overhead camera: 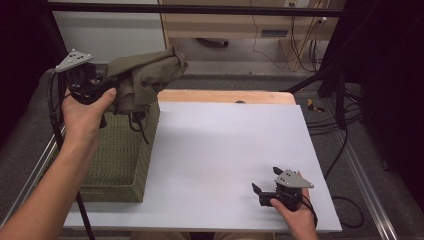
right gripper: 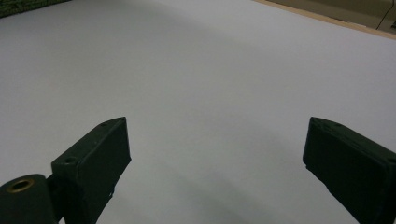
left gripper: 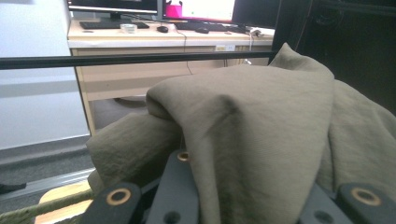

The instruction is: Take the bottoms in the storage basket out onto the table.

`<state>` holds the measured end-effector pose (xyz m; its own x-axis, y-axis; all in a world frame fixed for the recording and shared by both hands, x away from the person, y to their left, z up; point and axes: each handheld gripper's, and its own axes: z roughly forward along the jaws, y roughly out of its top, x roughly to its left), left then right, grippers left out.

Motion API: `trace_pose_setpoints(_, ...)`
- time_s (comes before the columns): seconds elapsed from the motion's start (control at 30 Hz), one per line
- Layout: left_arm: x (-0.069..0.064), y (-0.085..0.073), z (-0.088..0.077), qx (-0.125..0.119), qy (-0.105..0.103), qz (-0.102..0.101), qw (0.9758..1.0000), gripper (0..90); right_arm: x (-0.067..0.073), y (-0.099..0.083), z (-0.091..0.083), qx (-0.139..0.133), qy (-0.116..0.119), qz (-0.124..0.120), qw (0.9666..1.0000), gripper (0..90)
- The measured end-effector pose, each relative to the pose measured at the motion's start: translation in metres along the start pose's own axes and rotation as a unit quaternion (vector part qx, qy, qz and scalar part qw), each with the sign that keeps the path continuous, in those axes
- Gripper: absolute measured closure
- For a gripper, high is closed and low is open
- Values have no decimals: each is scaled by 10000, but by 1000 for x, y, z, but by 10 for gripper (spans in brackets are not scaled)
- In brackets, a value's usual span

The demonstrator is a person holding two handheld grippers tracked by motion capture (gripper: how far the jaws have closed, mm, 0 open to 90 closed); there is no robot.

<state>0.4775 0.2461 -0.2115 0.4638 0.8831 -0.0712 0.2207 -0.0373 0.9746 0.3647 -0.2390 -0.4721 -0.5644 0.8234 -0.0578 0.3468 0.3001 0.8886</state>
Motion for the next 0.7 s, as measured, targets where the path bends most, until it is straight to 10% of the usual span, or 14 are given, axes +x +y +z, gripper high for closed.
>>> trace_pose_setpoints(0.7, -29, -6, 31, 211, -274, -65, 9994, 831, -1, 0, 0, -12, 9, 19, 10000, 77)
